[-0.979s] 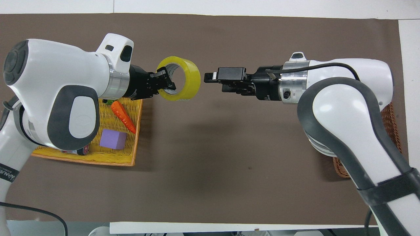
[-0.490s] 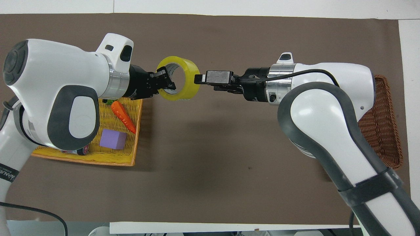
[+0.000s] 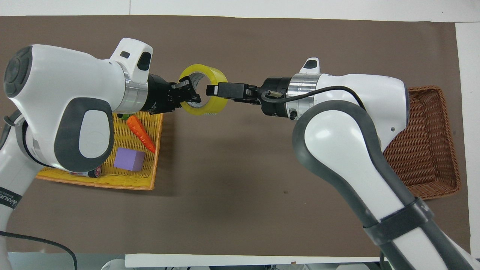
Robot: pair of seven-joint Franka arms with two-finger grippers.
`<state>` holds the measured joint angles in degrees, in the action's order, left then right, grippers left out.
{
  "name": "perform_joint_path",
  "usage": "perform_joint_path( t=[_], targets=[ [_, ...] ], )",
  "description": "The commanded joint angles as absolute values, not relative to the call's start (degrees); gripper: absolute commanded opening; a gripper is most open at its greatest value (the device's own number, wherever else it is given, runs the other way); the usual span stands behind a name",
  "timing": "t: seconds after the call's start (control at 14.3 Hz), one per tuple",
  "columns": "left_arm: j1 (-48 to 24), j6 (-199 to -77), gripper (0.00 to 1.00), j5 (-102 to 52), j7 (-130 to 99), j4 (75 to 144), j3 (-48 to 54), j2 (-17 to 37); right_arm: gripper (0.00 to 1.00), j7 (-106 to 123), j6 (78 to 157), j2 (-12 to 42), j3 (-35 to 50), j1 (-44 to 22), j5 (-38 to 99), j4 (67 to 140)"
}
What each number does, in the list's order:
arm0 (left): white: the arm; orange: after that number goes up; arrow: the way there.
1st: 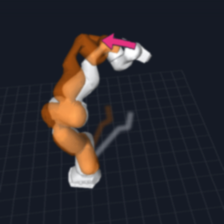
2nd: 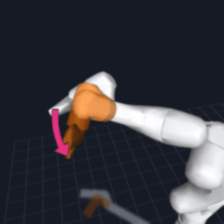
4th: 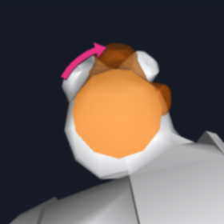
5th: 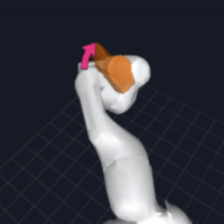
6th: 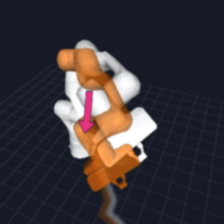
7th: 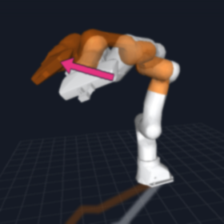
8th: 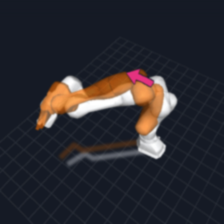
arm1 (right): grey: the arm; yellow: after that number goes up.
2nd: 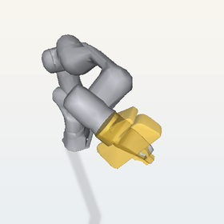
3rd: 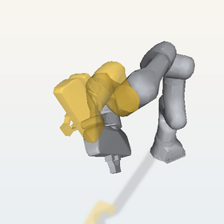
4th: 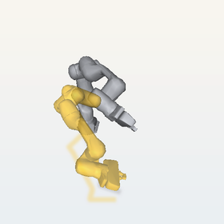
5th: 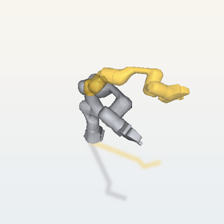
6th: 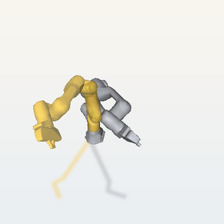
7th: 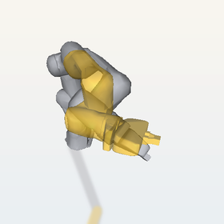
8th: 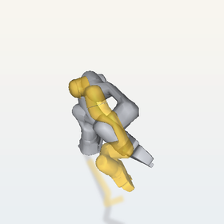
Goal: Move tape to another basket
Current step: 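Hold the tape with the left gripper while the right gripper reaches it, then close the right gripper on the tape rim beside the left gripper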
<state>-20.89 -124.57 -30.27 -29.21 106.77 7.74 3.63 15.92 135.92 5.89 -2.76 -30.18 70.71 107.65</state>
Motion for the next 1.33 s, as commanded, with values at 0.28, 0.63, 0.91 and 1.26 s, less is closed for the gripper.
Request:
perform_joint_path(
  t=[0.28,0.63,0.91,1.26],
  targets=[
    [-22.1,-125.2,0.01,-30.5,-29.4,106.2,6.9,3.9,0.94,15.9,137.1,7.5,-2.9,-30.4,71.8,106.7],
    [-22.1,-125.2,0.01,-30.5,-29.4,106.2,6.9,3.9,0.92,15.4,137.5,7.5,-2.9,-31.3,71.7,106.6],
    [-22.1,-125.2,0.02,-30.5,-29.4,106.2,6.9,3.9,0.85,15.5,137.8,7.5,-2.9,-31.3,71.5,106.6],
    [-22.1,-125.2,0.02,-30.5,-29.3,106.3,6.9,3.9,0.0,15.4,137.3,7.5,-2.9,-31.0,71.4,106.6]
  ],
)
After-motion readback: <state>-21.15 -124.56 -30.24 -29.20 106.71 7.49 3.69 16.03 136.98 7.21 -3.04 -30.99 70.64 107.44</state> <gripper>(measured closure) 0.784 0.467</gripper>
